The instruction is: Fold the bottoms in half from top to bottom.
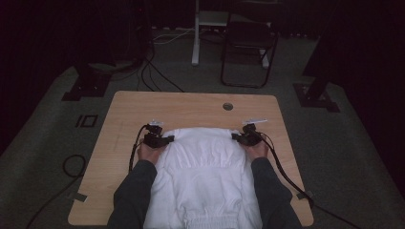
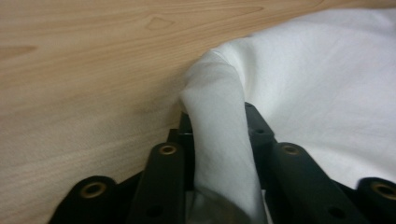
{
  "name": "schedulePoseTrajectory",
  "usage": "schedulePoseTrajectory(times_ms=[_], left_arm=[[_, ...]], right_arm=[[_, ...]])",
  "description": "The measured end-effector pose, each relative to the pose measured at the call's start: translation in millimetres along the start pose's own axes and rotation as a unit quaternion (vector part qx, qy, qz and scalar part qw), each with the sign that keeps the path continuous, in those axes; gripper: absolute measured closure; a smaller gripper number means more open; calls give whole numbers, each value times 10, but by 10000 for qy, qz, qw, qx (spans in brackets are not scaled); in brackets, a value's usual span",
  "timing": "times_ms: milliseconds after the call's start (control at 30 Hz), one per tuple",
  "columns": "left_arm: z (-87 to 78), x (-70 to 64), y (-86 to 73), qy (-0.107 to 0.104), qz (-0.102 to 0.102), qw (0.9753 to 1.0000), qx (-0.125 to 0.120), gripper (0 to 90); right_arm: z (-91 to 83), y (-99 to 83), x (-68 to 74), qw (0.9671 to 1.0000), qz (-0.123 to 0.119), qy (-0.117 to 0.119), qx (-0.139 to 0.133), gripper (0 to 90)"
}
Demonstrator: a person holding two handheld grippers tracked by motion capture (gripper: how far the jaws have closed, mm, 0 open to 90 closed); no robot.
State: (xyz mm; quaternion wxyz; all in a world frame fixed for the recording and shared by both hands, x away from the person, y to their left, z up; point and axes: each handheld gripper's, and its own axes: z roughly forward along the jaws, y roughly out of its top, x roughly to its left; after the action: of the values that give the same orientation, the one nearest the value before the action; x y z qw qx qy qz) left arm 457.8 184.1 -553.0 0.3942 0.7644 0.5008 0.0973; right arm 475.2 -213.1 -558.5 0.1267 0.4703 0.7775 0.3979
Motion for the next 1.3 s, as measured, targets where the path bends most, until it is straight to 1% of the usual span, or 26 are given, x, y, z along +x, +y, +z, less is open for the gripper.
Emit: schedulePoseTrajectory(times_ms=[100, 200, 233, 267, 300, 333, 367, 433, 467, 500, 533, 600, 667, 767, 800, 833, 867, 900, 967, 1000, 1033, 1167, 1200, 1233, 1267, 1300], left_arm=[[-23, 2, 39, 4, -6, 10000, 46, 794], [-183, 0, 205, -58, -46, 9997, -249, 799], [-183, 0, 205, -58, -46, 9997, -249, 799], [-301, -25, 339, -103, -46, 9986, -519, 799], [-301, -25, 339, -103, -46, 9986, -519, 799], [-428, -76, 485, -100, 63, 9967, -799, 799], [-428, -76, 485, -100, 63, 9967, -799, 799], [-612, -129, 632, -167, 177, 9932, -1139, 799], [-612, -129, 632, -167, 177, 9932, -1139, 798], [-721, -166, 662, -240, 259, 9915, -1252, 798], [-751, -184, 647, -273, 313, 9911, -1263, 797], [-807, -217, 584, -352, 418, 9905, -1258, 796], [-838, -232, 540, -416, 445, 9898, -1290, 796], [-963, -287, 391, -624, 591, 9872, -1341, 795], [-1040, -336, 314, -701, 720, 9860, -1327, 795], [-1090, -365, 267, -743, 795, 9850, -1341, 795], [-1090, -365, 267, -743, 795, 9850, -1341, 794], [-1180, -423, 156, -853, 869, 9829, -1378, 794], [-1252, -483, 29, -897, 962, 9820, -1355, 792], [-1252, -483, 29, -897, 962, 9820, -1355, 790], [-1292, -534, -120, -989, 1008, 9814, -1303, 790], [-1276, -588, -436, -1106, 1004, 9836, -1014, 786], [-1276, -588, -436, -1106, 1004, 9836, -1014, 785], [-1218, -607, -595, -1091, 976, 9863, -762, 785], [-1218, -607, -595, -1091, 976, 9863, -762, 785], [-1134, -612, -751, -1137, 915, 9880, -496, 785]], right_arm=[[-24, 21, 46, 9998, -161, -134, -21, 819], [-214, 141, 10, 9990, -53, -58, -446, 823], [-279, 189, -2, 9984, -16, -15, -572, 823], [-348, 242, -2, 9975, -24, -14, -704, 823], [-348, 242, -2, 9975, -24, -14, -704, 823], [-514, 371, 20, 9945, -121, -36, -1035, 822], [-514, 371, 20, 9945, -121, -36, -1035, 822], [-671, 474, 46, 9900, -252, 2, -1390, 821], [-671, 474, 46, 9900, -252, 2, -1390, 821], [-830, 542, 72, 9866, -420, 123, -1572, 819], [-866, 537, 87, 9863, -510, 147, -1565, 818], [-920, 492, 116, 9859, -724, 172, -1501, 816], [-950, 454, 126, 9854, -779, 220, -1498, 816], [-1060, 309, 154, 9832, -861, 432, -1549, 815], [-1140, 208, 183, 9816, -904, 578, -1579, 816], [-1181, 156, 205, 9808, -957, 611, -1583, 816], [-1218, 105, 229, 9806, -962, 678, -1570, 816], [-1253, 52, 254, 9799, -1004, 721, -1564, 816], [-1313, -63, 307, 9791, -1080, 765, -1543, 815], [-1336, -126, 332, 9792, -1107, 793, -1502, 815], [-1356, -195, 357, 9795, -1128, 805, -1465, 814], [-1384, -500, 432, 9814, -1134, 917, -1245, 813], [-1384, -500, 432, 9814, -1134, 917, -1245, 813], [-1366, -671, 470, 9832, -1102, 954, -1101, 813], [-1354, -725, 482, 9838, -1086, 980, -1034, 813], [-1334, -793, 500, 9848, -1093, 966, -944, 814]])
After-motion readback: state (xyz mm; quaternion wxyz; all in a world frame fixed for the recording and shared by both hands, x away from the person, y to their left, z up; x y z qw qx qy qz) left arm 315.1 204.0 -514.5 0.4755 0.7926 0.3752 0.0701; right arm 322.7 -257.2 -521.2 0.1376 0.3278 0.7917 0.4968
